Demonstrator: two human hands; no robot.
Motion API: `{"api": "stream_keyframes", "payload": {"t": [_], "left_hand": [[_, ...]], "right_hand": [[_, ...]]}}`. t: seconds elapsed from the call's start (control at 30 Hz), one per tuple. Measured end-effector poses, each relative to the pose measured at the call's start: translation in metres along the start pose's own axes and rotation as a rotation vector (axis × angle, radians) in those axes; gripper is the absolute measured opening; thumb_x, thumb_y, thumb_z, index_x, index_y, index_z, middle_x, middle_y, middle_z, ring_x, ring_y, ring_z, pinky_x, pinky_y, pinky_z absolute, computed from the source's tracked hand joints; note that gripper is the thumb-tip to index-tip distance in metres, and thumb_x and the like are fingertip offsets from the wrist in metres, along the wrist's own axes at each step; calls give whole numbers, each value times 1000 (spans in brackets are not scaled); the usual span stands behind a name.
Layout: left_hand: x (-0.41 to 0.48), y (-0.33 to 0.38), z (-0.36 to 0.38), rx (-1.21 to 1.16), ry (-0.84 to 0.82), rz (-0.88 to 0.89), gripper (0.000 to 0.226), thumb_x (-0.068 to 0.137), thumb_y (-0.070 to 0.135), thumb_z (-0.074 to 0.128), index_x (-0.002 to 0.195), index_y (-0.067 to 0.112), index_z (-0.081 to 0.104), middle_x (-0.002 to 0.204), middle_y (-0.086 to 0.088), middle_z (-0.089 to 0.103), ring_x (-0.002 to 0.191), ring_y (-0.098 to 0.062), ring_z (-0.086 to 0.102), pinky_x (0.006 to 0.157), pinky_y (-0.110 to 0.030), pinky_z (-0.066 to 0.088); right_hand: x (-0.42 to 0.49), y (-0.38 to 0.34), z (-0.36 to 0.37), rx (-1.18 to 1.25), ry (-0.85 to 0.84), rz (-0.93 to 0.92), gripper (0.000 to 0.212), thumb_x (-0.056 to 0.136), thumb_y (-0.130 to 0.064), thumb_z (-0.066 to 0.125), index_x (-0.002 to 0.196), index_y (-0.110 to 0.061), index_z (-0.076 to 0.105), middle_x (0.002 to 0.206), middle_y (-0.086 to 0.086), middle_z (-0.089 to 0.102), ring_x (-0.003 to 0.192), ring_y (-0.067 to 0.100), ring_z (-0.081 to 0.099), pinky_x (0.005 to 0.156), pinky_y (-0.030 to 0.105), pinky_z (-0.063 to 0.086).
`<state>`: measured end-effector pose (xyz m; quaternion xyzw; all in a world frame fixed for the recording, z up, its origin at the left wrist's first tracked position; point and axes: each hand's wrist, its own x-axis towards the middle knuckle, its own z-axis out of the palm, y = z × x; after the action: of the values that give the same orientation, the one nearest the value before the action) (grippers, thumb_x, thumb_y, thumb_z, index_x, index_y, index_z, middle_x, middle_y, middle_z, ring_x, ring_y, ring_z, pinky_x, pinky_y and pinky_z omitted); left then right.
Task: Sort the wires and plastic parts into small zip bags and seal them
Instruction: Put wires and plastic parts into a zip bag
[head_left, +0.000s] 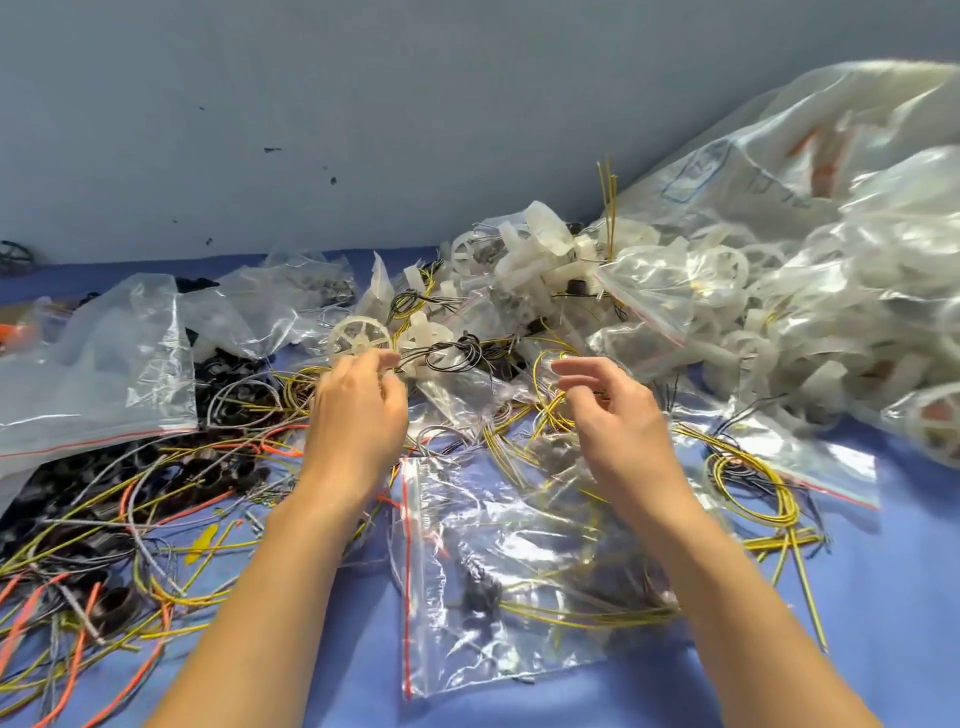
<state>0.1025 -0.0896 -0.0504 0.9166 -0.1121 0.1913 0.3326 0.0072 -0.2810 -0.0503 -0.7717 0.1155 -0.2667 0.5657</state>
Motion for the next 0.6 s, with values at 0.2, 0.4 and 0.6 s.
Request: {"api": "stream_keyframes", "payload": {"t": [0.2,0.4,0.6], "left_hand": [[5,68,27,-181,-61,132,31,99,22,43,126,20,57,126,1,60,116,-13,53,102,-35,42],[70,120,59,-28,-105,201,42,97,26,44,138,19,44,138,-9,46,126,-25,46,108,-45,38],[124,131,81,206,-359,112,60,95,31,51,148,18,26,153,-16,26,136,-36,37,108,-52,36]], "right_hand": [[17,3,-21,216,51,163,27,95,-9,47,103,-25,67,99,-3,68,69,7,62,73,27,50],[24,4,-36,386,90,271,25,96,-6,47,106,-19,67,96,0,68,71,12,61,55,15,48],[29,4,-46,449,107,274,25,96,-8,46,103,-22,66,89,-5,67,67,8,60,53,14,45]]}}
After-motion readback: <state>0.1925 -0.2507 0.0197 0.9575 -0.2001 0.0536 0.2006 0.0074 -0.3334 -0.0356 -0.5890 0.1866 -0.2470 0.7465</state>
